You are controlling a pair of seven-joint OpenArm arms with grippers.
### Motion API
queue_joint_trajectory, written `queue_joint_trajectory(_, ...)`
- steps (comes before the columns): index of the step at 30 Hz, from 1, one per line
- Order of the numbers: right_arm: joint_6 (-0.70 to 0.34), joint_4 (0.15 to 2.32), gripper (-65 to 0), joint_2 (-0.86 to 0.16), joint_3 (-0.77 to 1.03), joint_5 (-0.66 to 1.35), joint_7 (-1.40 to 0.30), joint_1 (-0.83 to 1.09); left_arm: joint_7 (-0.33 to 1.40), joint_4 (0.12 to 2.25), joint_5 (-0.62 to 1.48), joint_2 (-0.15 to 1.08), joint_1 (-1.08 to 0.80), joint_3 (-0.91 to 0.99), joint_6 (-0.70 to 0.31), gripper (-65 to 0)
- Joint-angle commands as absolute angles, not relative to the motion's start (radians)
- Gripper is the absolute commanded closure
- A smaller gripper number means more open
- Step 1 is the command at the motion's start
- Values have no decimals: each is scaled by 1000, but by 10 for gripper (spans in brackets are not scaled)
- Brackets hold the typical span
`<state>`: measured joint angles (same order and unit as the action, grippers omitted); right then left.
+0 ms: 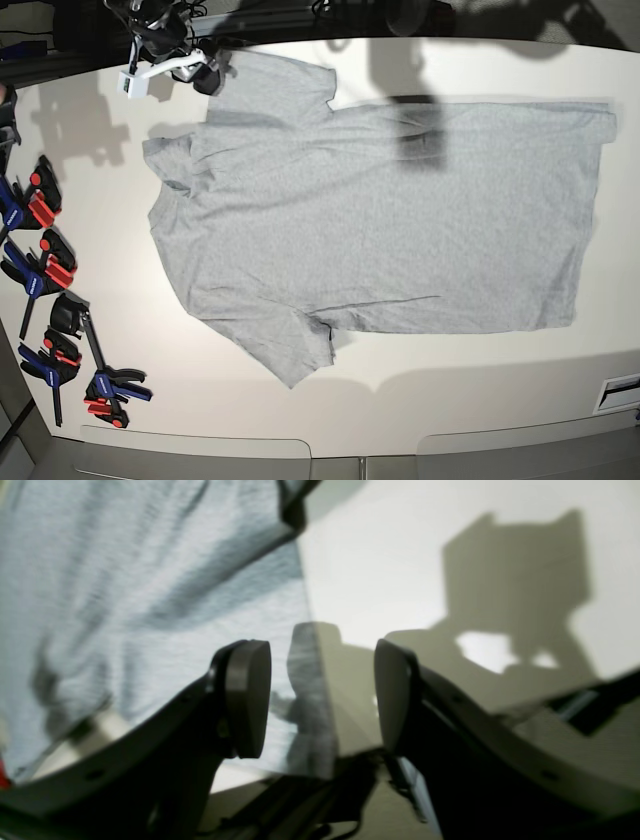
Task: Fold the T-shirt properly
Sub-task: 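Grasp the sleeve with the right gripper and fold it onto the shirt body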
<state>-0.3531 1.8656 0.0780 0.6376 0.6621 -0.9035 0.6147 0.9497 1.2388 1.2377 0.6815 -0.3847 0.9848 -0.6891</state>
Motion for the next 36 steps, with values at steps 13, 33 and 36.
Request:
queue_joint_trajectory(13,-413,1742,-312,75,538,718,-949,618,926,1253,1265,713,-385,996,-698,-233)
queue_joint_trajectory(33,-452,1744,0,69,440,791,-1010,602,926,1253,1265,713,-385,996,-698,-232)
queue_joint_trajectory(36,-474,1745,0,70,440,827,-1010,564,926,1253,1265,713,-385,996,-698,-232)
